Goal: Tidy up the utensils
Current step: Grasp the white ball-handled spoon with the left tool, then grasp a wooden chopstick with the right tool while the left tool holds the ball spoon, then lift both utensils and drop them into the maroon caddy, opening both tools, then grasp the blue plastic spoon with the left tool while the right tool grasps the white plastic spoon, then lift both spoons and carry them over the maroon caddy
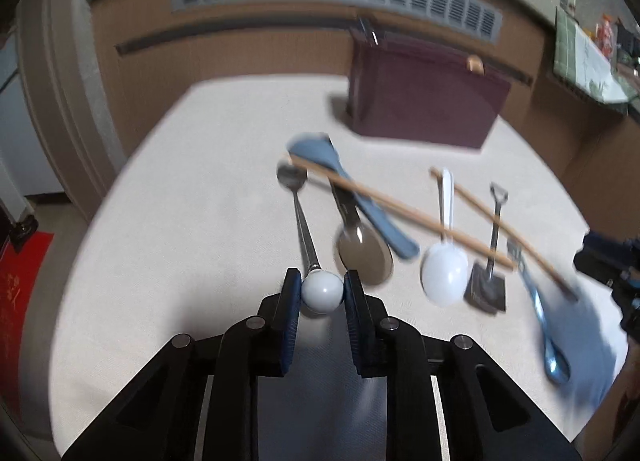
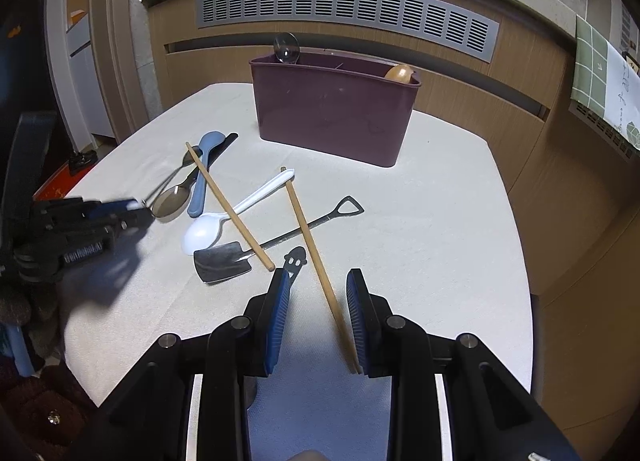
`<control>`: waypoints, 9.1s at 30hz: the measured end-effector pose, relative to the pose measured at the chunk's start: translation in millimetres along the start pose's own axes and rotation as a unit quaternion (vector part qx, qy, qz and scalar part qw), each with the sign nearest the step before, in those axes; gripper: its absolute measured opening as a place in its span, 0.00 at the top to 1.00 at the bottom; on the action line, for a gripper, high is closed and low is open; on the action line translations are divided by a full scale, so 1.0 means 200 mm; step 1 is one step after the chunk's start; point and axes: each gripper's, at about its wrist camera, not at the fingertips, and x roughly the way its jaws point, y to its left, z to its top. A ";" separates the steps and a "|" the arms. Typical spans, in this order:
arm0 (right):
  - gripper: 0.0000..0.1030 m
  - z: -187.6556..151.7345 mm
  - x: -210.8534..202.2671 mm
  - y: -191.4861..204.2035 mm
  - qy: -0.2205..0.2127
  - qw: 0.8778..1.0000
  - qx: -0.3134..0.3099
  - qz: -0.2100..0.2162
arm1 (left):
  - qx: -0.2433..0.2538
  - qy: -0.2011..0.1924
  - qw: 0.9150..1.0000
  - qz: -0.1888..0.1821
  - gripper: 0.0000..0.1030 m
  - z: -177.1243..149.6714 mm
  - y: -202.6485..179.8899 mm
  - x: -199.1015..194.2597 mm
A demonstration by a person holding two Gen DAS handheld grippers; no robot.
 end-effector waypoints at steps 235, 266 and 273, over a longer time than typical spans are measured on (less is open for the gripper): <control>0.92 0.11 -0.04 -0.31 -0.035 0.990 0.138 0.010 | -0.088 0.043 0.993 -0.069 0.53 0.43 0.12 0.31; 0.92 0.14 -0.07 -0.29 -0.064 0.988 0.138 0.016 | 0.027 -0.047 0.991 -0.124 0.63 0.27 -0.16 -0.14; 0.92 0.14 -0.14 -0.27 -0.077 0.988 0.133 0.013 | 0.045 -0.079 0.987 -0.130 0.65 0.26 -0.21 -0.32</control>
